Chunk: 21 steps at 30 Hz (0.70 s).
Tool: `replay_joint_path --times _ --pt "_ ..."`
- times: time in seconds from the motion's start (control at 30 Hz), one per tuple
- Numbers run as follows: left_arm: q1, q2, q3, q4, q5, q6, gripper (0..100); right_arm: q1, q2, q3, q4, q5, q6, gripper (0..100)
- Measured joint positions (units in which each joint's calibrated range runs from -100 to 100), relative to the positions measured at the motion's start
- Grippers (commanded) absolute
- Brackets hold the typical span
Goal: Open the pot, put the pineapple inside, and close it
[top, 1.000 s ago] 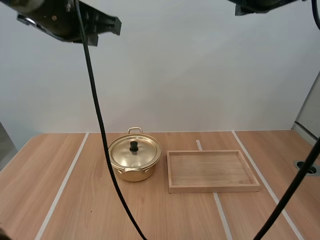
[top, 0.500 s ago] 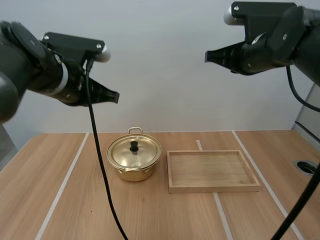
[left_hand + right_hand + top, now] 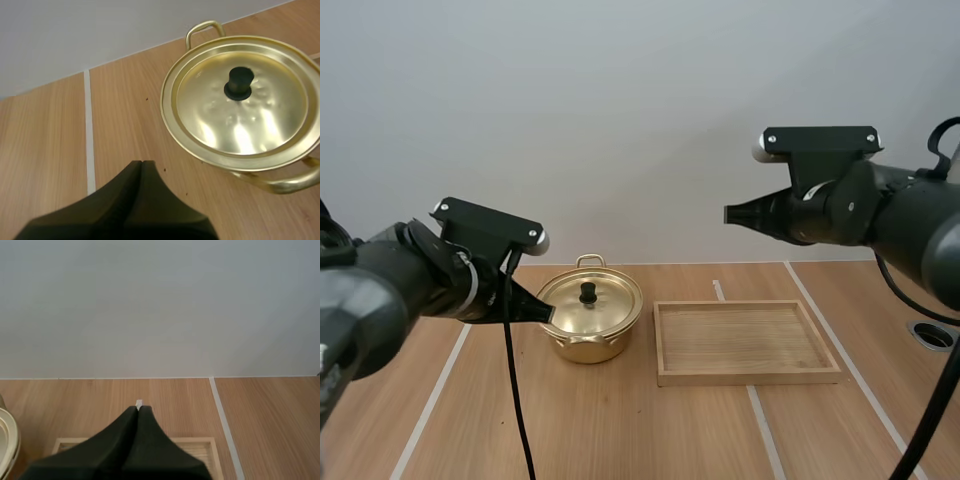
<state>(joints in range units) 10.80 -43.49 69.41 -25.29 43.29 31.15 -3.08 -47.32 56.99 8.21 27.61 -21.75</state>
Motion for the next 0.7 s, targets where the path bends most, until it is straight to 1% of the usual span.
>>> replay_joint_path --times 0.23,0.37,0.43,0.6,0.7 --pt "0.07 0.0 7.7 -3.6 -9.7 5.3 0 0.0 -0.1 5.5 0.0 -4.5 -0.5 0" --pt "0.07 0.0 11.8 -9.5 -19.6 6.1 0 0.0 -0.3 6.8 0.0 -5.2 -0.5 0" --pt "0.07 0.0 13.3 -11.4 -25.0 6.1 0 0.0 -0.4 6.9 0.0 -4.8 -0.5 0" --pt "0.07 0.0 13.8 -12.6 -35.5 6.4 0 0.0 -0.4 6.9 0.0 -4.8 -0.5 0" --pt "0.07 0.0 13.8 -12.6 -37.7 6.4 0 0.0 -0.4 6.9 0.0 -4.8 -0.5 0"
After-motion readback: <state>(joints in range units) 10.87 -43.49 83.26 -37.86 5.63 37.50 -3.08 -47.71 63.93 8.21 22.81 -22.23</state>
